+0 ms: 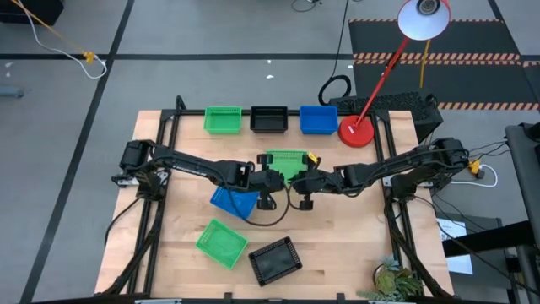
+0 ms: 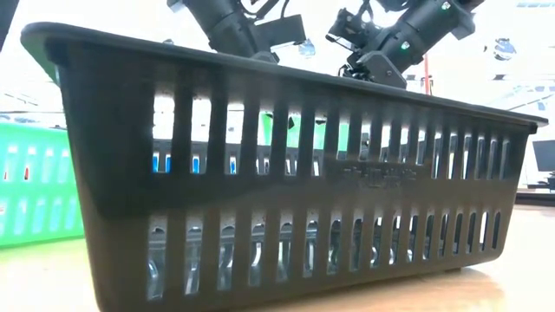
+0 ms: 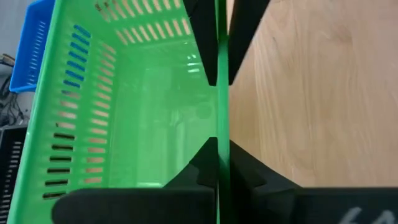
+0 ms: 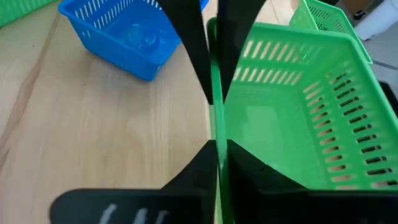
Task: Stack baskets by color
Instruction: Stack the middle green bin on the top green bin
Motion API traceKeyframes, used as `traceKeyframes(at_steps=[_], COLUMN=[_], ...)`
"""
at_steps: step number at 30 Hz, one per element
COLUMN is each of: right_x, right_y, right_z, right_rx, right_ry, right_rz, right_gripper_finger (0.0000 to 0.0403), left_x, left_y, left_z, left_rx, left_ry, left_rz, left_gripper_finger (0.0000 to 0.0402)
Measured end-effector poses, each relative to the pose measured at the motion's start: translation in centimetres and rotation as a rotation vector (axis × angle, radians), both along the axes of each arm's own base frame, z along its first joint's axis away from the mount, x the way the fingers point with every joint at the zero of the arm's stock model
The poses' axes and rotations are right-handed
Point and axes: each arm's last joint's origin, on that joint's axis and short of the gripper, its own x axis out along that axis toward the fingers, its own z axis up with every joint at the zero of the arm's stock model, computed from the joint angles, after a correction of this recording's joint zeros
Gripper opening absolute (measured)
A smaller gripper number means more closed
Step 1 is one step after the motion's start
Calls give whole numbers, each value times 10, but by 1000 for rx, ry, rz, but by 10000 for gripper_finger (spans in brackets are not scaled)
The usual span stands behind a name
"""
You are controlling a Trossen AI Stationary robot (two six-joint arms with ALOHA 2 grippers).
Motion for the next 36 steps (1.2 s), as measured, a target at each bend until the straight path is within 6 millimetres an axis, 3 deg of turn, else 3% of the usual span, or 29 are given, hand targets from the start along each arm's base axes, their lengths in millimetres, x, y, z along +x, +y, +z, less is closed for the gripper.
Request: traceKeyframes(at_steps=[6, 14, 21, 25, 32, 36], right_x=[-3, -26, -60, -74, -85, -85], right_y=[8, 15, 12, 9, 8, 8], right_z=[4, 41, 63, 68, 74, 73], right_rx=[-14, -3, 11, 32, 44, 46], right_ry=[-5, -111, -78, -55, -59, -48], right_rz=[46, 86, 90, 71, 66, 65], right_gripper_finger=[87, 153, 150, 144, 142, 142], left_x=[-8, -40, -96, -129, -174, -189], left_y=[2, 29, 71, 88, 115, 134], left_z=[0, 18, 43, 58, 75, 69], left_rx=[13, 21, 64, 82, 131, 137], left_ry=[83, 103, 18, -21, -84, -53], left_rz=[-31, 29, 103, 54, 0, 22], left_gripper_finger=[6, 6, 5, 8, 10, 5])
